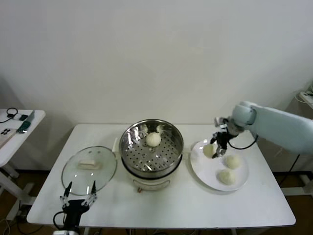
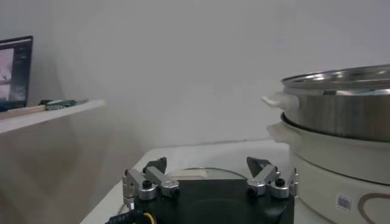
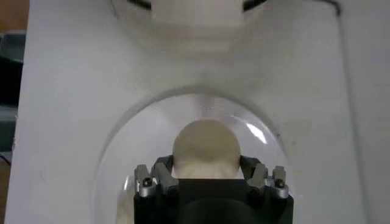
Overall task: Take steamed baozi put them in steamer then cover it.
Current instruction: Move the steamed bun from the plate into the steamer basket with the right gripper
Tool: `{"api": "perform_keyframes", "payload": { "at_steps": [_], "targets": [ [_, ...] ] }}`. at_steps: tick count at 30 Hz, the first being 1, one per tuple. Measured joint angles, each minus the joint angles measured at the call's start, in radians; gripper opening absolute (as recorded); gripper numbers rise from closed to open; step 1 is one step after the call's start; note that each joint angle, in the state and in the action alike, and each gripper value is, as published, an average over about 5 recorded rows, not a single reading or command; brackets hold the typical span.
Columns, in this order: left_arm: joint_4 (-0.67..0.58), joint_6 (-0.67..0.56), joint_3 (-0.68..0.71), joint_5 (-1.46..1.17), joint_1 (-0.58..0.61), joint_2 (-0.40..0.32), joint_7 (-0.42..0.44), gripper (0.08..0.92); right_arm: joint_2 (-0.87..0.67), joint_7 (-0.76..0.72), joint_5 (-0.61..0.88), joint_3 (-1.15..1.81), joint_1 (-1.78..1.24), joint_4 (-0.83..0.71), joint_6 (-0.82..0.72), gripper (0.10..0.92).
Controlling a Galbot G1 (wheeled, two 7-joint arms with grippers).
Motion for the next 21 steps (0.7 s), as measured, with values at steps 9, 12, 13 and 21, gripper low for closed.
{"api": "perform_keyframes", "payload": {
  "at_steps": [9, 12, 13, 21],
  "targets": [
    [-0.007, 0.000, 0.019, 0.007, 0.004, 0.010, 0.001, 0.823, 0.041, 0.016, 0.212, -0.117, 0.244, 0.076, -0.019, 0.713],
    [-0.008, -0.001, 0.025, 0.011, 0.006, 0.012, 0.001, 0.823, 0.076, 0.031, 0.263, -0.122, 0.275, 0.086, -0.031, 0.716],
    [-0.008, -0.001, 0.027, 0.013, 0.006, 0.012, 0.001, 0.823, 0.090, 0.037, 0.277, -0.121, 0.280, 0.088, -0.036, 0.717],
    [-0.016, -0.002, 0.029, 0.020, 0.007, 0.014, -0.002, 0.823, 0.241, 0.089, 0.347, -0.080, 0.251, 0.073, -0.069, 0.721]
  ]
}}
